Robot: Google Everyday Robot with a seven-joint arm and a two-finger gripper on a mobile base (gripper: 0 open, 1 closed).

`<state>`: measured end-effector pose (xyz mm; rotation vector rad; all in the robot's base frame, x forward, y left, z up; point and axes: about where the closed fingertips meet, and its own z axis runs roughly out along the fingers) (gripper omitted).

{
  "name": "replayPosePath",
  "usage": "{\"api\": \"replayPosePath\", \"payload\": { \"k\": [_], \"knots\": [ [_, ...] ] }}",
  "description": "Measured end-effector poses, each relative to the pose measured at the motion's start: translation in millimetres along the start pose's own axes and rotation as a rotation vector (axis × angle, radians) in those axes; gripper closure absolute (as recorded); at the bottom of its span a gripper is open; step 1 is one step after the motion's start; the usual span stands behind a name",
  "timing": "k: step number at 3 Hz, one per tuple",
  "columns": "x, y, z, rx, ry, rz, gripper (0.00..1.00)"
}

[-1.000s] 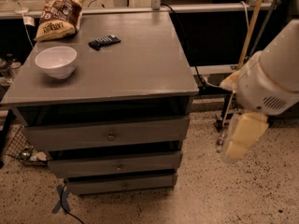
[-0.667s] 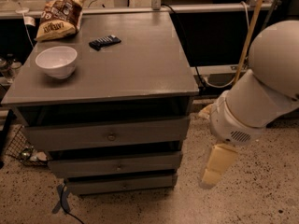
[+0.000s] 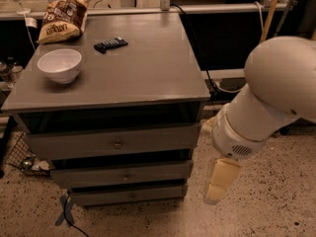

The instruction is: Open middle drawer

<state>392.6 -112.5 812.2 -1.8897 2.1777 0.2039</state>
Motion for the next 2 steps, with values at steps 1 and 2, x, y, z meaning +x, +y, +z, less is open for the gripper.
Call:
{"api": "replayPosePath", "payload": {
  "k": [1,2],
  "knots": [
    [-5.7,4.0,52.7,-0.046,0.022,-0.041,0.00],
    [-14.9,5.6,111.8,-0.103,-0.014,-0.076,0.00]
  ]
}}
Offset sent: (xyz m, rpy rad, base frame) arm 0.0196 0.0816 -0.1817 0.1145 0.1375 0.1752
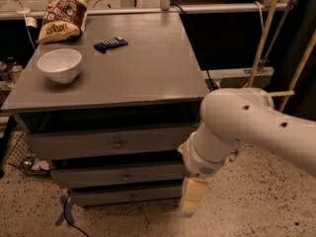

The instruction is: Open middle drawer

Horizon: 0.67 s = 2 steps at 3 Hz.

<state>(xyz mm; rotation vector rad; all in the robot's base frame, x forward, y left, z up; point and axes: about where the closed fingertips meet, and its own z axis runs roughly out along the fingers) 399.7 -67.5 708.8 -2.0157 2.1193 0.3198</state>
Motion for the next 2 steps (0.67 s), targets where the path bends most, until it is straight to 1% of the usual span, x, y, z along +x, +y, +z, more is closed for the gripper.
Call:
{"api": "replayPosePath", "payload": {
  "k": [1,2],
  "knots": [
    [-13.0,-7.3,50.3,-0.048,-0.099,-0.023,0.00],
    [-26.6,-14.1,94.0,-0.070,-0.220,-0.010,0.00]
  ]
}}
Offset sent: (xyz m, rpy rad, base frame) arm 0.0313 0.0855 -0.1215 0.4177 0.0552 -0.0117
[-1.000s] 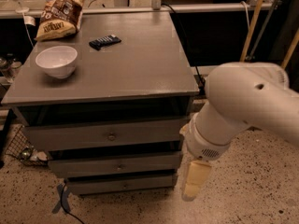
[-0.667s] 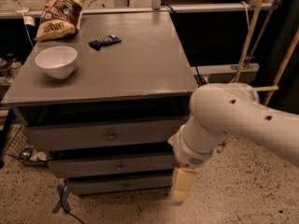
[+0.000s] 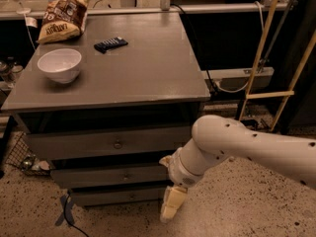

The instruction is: Open middle drawer

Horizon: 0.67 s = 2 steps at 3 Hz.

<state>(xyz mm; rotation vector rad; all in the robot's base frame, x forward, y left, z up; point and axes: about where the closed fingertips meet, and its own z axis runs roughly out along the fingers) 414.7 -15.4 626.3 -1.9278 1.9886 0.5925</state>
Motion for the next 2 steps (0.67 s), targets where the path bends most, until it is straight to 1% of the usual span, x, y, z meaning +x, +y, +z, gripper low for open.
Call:
{"api": "replayPosePath", "payload": {
  "k": [1,2],
  "knots": [
    [0.0,0.0,0.0,0.000,0.000,0.000,0.00],
    [8.3,-9.4,16.9,0.007,-0.006,-0.001,0.00]
  ]
}}
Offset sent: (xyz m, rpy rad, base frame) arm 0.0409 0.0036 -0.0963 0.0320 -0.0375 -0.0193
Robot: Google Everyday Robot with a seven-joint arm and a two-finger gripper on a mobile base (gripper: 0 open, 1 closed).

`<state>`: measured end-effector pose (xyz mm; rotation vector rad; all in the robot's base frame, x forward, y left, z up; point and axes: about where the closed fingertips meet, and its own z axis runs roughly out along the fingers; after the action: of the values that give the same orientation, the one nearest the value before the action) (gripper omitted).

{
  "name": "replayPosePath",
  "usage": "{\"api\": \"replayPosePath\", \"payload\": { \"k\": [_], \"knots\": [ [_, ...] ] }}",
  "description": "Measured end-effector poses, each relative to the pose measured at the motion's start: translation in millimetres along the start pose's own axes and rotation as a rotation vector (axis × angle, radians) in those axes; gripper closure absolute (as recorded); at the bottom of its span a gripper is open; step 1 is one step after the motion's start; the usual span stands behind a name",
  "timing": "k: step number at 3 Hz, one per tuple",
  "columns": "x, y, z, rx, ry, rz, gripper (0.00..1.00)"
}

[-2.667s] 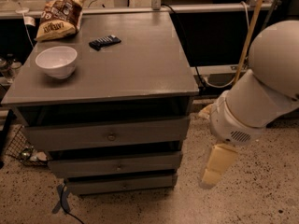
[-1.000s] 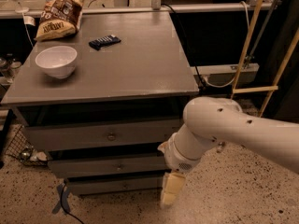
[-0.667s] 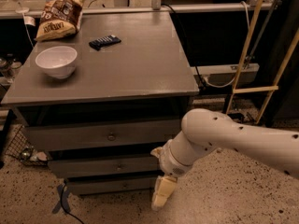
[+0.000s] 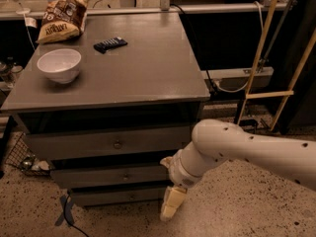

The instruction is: Open middle drawer

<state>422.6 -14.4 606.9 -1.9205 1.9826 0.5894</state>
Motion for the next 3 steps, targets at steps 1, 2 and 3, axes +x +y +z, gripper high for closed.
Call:
{"api": "replayPosePath", "payload": {
  "k": [1,2,3],
  "knots": [
    [19.7,-21.8,40.9,0.014,0.005,-0.009,0.00],
    [34.2,-38.1,72.1,0.039,0.025,-0.008,0.00],
    [41.7,-58.7,90.7,0.085,0.040,-0.010,0.00]
  ]
}}
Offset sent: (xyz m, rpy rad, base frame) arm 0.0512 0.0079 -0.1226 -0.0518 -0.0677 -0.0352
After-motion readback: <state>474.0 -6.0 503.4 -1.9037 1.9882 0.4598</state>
